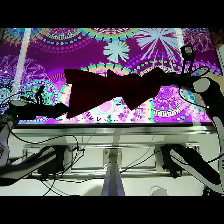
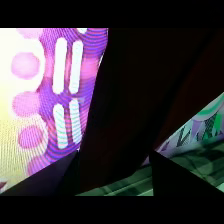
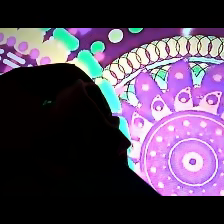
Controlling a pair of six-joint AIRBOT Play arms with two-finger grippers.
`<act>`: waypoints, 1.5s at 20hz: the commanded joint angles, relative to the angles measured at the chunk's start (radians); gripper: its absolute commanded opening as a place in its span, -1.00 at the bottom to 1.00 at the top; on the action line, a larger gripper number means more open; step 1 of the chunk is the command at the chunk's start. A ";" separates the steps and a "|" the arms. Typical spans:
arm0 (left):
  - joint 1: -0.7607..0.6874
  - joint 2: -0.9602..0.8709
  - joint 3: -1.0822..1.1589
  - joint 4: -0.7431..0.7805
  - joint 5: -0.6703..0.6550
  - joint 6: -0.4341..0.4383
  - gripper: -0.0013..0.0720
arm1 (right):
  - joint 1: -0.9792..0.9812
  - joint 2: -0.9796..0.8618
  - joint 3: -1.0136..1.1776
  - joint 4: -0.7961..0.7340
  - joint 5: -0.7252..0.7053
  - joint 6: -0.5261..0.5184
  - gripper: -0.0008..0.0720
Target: Fold the clothes and pants, and hang the long-sleeved shirts on hangers.
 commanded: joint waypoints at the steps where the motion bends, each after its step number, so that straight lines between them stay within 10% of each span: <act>1: -0.002 -0.038 -0.029 0.008 0.043 0.016 0.02 | 0.000 0.000 0.000 0.002 0.000 0.000 -0.94; 5: -0.008 -0.089 -0.025 0.003 -0.002 0.018 -0.96 | 0.000 0.000 0.001 0.014 -0.003 0.000 -0.94; 10: 0.001 -0.090 0.169 -0.395 -0.222 0.251 -0.94 | -0.001 0.000 0.107 -0.127 -0.021 -0.010 -0.94; 16: 0.121 -0.087 0.744 -0.993 -0.166 0.254 -0.95 | -0.068 0.000 0.359 -0.306 -0.008 0.000 -0.94; 30: 0.268 0.245 0.949 -0.876 0.023 0.239 -0.95 | -0.181 0.395 0.569 -0.210 0.127 0.054 -0.95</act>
